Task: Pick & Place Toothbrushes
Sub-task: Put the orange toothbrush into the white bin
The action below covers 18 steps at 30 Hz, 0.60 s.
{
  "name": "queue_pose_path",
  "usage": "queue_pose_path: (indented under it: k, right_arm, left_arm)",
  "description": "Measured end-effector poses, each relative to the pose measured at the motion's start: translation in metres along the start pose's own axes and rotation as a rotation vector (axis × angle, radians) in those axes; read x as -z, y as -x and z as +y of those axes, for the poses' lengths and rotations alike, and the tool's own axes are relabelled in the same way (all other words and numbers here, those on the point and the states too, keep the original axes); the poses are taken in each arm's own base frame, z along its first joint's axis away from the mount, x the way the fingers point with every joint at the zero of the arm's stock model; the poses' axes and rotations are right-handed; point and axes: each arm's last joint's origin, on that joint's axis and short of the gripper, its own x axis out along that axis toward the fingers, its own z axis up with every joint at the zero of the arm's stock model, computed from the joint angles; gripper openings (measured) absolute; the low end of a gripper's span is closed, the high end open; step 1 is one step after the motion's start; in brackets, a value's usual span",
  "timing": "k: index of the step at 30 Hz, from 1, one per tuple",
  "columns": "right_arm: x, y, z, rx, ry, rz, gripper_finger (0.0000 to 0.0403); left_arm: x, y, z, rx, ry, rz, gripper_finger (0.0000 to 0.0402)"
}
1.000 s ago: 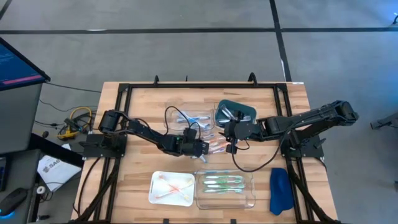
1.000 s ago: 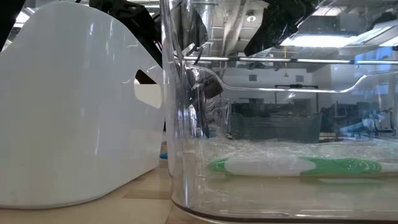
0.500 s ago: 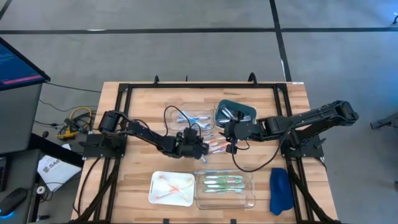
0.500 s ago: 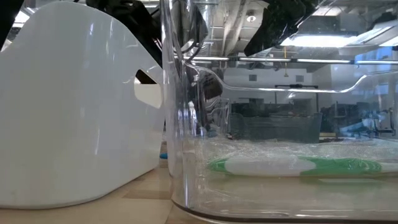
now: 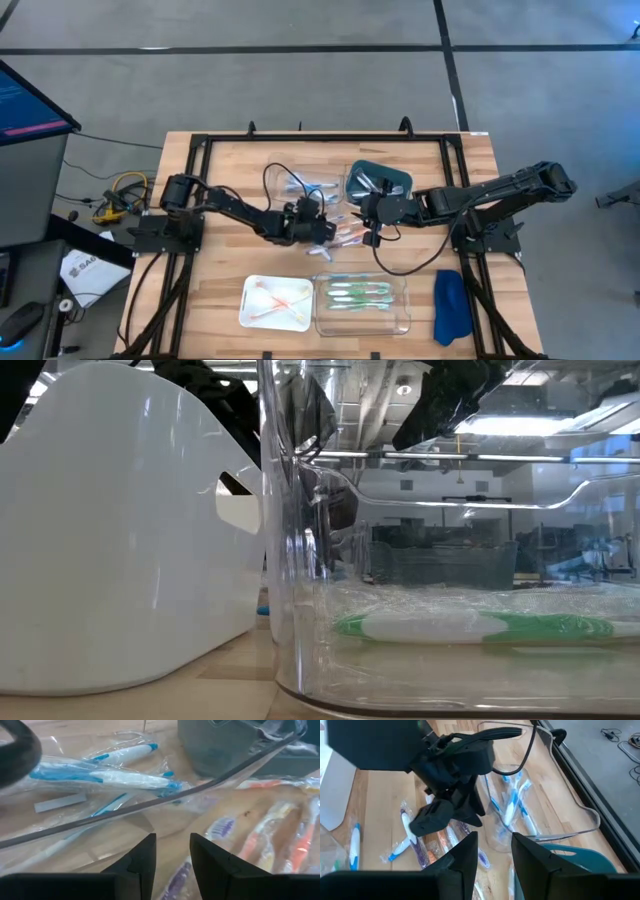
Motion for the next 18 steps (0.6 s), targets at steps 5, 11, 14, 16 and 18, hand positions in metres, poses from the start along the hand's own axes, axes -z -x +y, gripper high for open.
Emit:
queue_pose_path:
  k: [5, 11, 14, 16, 18]
  right_arm:
    - [0.000, 0.000, 0.000, 0.000, 0.000, 0.000, 0.0113]
    - [0.000, 0.000, 0.000, 0.000, 0.000, 0.000, 0.0113]
    - [0.000, 0.000, 0.000, 0.000, 0.000, 0.000, 0.0113]
    - [0.000, 0.000, 0.000, 0.000, 0.000, 0.000, 0.0113]
    - [0.000, 0.000, 0.000, 0.000, 0.000, 0.000, 0.0113]
  left_arm:
    - [-0.006, -0.007, 0.005, -0.021, -0.010, -0.005, 0.0113]
    - [-0.012, -0.012, 0.009, -0.034, 0.002, -0.008, 0.0113]
    - [-0.013, -0.013, 0.009, -0.031, 0.008, -0.009, 0.0113]
    - [-0.013, -0.010, 0.007, -0.017, 0.010, -0.007, 0.0113]
    - [-0.015, -0.003, 0.003, 0.008, 0.017, -0.015, 0.0113]
